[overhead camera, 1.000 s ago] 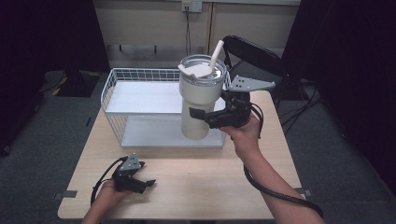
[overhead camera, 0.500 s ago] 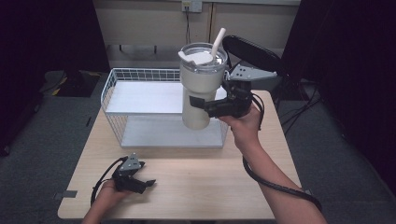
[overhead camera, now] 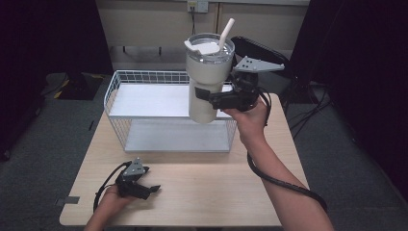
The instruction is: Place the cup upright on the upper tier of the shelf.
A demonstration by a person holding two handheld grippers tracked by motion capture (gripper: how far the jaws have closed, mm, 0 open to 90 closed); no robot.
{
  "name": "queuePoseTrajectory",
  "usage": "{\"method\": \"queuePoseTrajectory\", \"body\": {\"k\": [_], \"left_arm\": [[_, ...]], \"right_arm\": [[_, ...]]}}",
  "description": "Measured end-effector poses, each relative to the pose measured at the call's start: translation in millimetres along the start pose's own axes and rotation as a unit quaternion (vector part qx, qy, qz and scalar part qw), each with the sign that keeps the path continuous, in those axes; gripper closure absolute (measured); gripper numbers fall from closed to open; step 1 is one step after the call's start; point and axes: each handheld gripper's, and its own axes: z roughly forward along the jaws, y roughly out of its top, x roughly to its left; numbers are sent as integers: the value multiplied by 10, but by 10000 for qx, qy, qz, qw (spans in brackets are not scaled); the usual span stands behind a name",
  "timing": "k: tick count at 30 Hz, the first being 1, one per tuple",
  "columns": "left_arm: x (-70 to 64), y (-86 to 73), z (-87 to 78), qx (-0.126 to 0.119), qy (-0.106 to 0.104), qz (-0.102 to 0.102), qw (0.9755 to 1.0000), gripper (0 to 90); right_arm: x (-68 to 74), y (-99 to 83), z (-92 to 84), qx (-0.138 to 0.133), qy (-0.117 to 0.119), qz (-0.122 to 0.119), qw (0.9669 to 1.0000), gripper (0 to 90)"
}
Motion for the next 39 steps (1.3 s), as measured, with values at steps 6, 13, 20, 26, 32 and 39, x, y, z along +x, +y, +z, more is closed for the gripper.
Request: {"method": "queuePoseTrajectory", "body": {"k": [6,13,20,26,32,39], "left_arm": [[-4,0,1,4,9,5,10000,148],[-1,0,0,2,4,4,10000,148],[-3,0,1,3,8,3,10000,148],[-4,0,1,6,11,7,10000,148],[0,0,0,-5,0,1,10000,148],[-1,0,0,2,1,2,10000,148]], "right_arm": [[-41,24,43,-22,-114,-17,9999,97],[-88,58,73,-11,-223,-55,9997,97],[-157,82,96,-45,-365,-50,9993,97],[-218,71,130,-9,-501,-58,9987,97],[-273,49,185,-3,-547,-74,9985,97],[-324,47,262,34,-625,-79,9980,97]]}}
